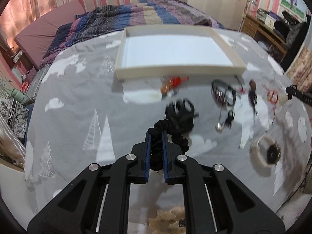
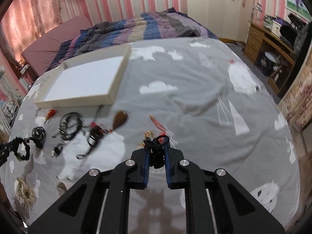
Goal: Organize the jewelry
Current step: 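Carry the scrunchie in the left tool and the pendant in the right tool to the white tray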
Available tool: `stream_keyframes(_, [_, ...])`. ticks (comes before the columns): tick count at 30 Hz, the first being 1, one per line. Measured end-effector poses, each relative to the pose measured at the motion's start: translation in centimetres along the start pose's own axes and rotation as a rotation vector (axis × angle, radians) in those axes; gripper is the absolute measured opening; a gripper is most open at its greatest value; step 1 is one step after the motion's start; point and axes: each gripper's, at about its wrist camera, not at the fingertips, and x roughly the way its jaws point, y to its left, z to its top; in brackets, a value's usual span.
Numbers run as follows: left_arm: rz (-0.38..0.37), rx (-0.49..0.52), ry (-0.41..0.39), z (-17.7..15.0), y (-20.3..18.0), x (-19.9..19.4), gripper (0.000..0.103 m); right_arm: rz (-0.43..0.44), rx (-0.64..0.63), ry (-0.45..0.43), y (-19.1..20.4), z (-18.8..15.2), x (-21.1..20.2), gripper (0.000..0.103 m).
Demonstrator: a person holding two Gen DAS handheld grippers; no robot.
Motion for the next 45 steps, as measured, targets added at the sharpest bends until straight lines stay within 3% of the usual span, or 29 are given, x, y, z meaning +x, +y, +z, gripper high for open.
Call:
stream_keyframes(7, [0.014,-0.025,-0.063,4.7,0.7,-0.8,0.008,0.055,-0.103,-0.054,4.4,4.9,-1.1,0.013])
stream_keyframes(12, [0.025,-0.033,-0.063,9.4,1.0,1.1,0.008,0.078,-0.168,-0.066,8.2,9.1,0.7,0.013])
stream_keyframes(16, [0.016,-0.06,-0.064,14.0,1.8,3.6,0.008,0.085,-0.203,-0.058,11.1,12.3,3.4,0.013])
stream_keyframes(25, [0.023,-0.081,-0.059,22.9,2.4,10.7,0.008,0.043,-0.146,0.003,13.2,19.2,12.6,0.013])
stream_keyframes(33, [-0.012,-0.117,-0.005,25.4,2.8,17.6,0.008,0.028,-0.102,0.024,13.6,21.6,19.4,0.013])
stream_keyframes(45, [0.043,-0.093,0.041,27.1,1.9,21.4,0.011,-0.032,-0.078,0.094,13.3,22.7,23.6,0.015])
